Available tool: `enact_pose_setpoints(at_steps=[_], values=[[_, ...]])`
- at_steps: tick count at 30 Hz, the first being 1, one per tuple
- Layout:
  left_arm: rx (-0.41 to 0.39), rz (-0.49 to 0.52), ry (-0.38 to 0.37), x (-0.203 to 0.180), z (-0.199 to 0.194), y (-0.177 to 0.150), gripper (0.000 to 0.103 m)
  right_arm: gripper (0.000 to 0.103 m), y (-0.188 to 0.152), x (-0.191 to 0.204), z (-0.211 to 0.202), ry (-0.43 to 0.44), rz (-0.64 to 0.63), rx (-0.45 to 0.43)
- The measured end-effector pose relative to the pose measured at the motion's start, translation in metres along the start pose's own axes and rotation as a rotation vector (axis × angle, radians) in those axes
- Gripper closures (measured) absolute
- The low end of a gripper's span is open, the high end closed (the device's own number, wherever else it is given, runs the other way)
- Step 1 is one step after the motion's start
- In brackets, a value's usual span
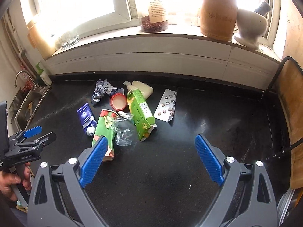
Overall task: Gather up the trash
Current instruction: 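Swing both tools back to the countertop, then grasp the crumpled paper with left tool while right tool grasps the pill blister pack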
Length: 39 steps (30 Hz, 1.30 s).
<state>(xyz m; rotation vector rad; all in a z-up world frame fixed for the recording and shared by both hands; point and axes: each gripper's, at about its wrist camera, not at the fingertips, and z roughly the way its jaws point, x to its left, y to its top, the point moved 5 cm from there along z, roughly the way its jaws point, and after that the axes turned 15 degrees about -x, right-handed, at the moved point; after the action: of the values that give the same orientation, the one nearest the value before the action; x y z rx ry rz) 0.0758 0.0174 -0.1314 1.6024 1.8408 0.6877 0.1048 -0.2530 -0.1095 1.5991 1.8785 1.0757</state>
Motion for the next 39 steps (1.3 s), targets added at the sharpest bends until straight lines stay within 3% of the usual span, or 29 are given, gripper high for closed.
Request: enact_pose_setpoints(at_steps=[6, 13, 22, 26, 28, 31, 33, 35, 39], values=[[0.009, 0.054, 0.012, -0.006, 0.036, 0.02, 0.01, 0.013, 0.011, -0.015, 0.037, -0.016, 0.028, 0.026], [0.041, 0.144, 0.009, -0.006, 0.102, 0.04, 0.01, 0.019, 0.009, -0.035, 0.109, -0.047, 0.078, 0.121], [0.084, 0.217, 0.025, -0.005, 0.191, 0.052, 0.01, 0.034, -0.009, -0.051, 0.188, -0.068, 0.095, 0.253], [0.078, 0.252, 0.012, -0.007, 0.217, 0.06, 0.012, 0.046, -0.011, -0.054, 0.208, -0.071, 0.09, 0.277], [0.08, 0.262, 0.001, -0.009, 0.227, 0.062, 0.018, 0.058, -0.013, -0.052, 0.214, -0.065, 0.081, 0.287], [0.096, 0.267, -0.016, -0.011, 0.24, 0.061, 0.034, 0.088, -0.012, -0.049, 0.217, -0.058, 0.066, 0.275], [0.102, 0.263, -0.019, -0.012, 0.243, 0.061, 0.056, 0.096, -0.01, -0.047, 0.216, -0.061, 0.064, 0.263], [0.099, 0.257, -0.021, -0.014, 0.242, 0.062, 0.072, 0.097, -0.007, -0.047, 0.212, -0.067, 0.061, 0.245], [0.086, 0.256, -0.037, -0.019, 0.229, 0.065, 0.074, 0.097, 0.002, -0.047, 0.195, -0.077, 0.079, 0.202]])
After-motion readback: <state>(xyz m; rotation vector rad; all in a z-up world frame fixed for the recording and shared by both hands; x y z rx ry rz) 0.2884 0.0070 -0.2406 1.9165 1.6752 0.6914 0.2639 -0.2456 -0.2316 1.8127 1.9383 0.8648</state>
